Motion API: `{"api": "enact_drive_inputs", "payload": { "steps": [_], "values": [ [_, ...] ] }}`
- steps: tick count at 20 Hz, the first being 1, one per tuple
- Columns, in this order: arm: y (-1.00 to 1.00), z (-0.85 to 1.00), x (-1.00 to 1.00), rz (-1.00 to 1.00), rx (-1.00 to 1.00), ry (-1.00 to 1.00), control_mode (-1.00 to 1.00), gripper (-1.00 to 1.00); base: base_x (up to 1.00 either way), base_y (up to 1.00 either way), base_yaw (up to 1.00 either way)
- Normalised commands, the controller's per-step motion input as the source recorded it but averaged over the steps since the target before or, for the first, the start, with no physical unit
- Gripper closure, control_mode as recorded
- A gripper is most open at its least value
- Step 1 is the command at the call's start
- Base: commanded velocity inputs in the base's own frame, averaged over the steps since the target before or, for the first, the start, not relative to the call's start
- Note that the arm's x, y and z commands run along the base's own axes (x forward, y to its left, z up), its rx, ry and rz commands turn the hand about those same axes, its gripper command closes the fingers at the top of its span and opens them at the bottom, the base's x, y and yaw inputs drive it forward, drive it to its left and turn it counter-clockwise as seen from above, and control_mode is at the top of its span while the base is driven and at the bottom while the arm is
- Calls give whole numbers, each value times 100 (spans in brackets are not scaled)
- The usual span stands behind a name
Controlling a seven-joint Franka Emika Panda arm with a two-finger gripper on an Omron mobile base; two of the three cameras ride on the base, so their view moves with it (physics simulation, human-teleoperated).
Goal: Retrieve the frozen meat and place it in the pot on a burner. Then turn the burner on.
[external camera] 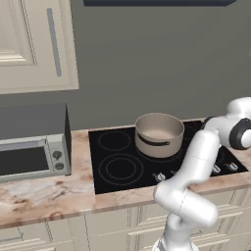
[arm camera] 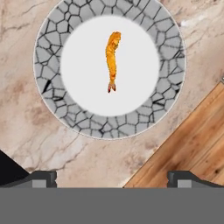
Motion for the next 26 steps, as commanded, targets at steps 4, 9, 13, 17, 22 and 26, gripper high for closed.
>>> {"api": "enact_drive_inputs", "payload": {
  "steps": [4,9,13,17,22,26],
  "values": [
    [-2,-20,15,4,-5,0,-100,-100,0,0,0],
    [-8,-20,8,2,-15,1,-100,-100,0,0,0],
    [-19,-36,0,0,-12,0,-100,-100,0,0,0],
    [-8,-34,8,1,-3,-6,-100,-100,0,0,0],
    [-1,0,6,3,0,0,-100,-100,0,0,0],
    [-19,0,7,0,0,0,-100,-100,0,0,0]
  ]
}}
